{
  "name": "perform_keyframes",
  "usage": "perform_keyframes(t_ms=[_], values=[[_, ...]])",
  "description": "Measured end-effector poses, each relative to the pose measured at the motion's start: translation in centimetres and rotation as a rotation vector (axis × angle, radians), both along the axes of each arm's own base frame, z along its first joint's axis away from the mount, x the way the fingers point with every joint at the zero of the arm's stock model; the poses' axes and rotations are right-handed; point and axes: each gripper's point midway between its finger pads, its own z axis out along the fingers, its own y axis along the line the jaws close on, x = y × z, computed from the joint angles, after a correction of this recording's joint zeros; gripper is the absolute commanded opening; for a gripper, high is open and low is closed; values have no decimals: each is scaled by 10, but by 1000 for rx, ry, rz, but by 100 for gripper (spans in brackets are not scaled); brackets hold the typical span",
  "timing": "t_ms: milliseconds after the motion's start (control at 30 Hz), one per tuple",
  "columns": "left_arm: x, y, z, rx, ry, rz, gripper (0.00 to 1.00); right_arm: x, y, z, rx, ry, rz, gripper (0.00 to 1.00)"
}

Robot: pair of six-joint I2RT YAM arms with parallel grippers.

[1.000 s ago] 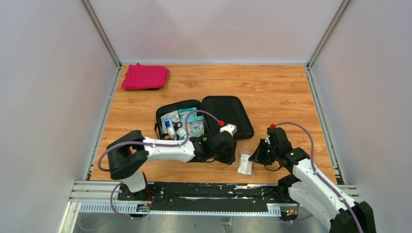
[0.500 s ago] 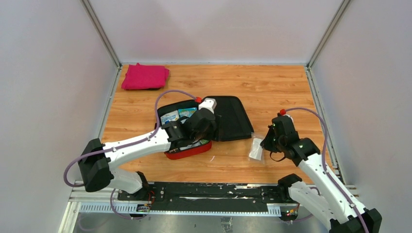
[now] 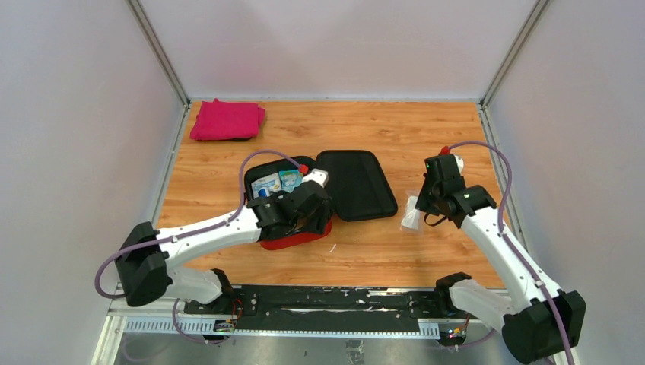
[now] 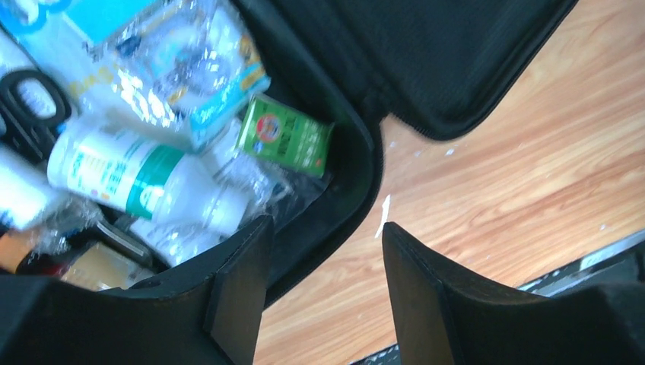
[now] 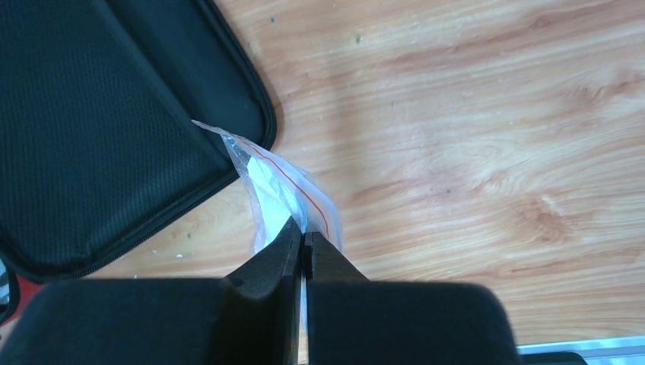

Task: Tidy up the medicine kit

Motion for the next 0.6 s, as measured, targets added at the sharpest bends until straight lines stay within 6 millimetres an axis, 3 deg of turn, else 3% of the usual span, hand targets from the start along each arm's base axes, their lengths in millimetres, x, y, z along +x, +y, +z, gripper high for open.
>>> perform_keyframes(t_ms=[233,400,600], values=[[-32,26,-12,-44,35,-28,57,25,-6,4,2,-12,-11,0],[-48,22,-23,-99,64,-51,55,41,2,6,56,-43,16,0],[-46,18,-33,-165,70,1,55,53,8,1,91,-40,39,0]])
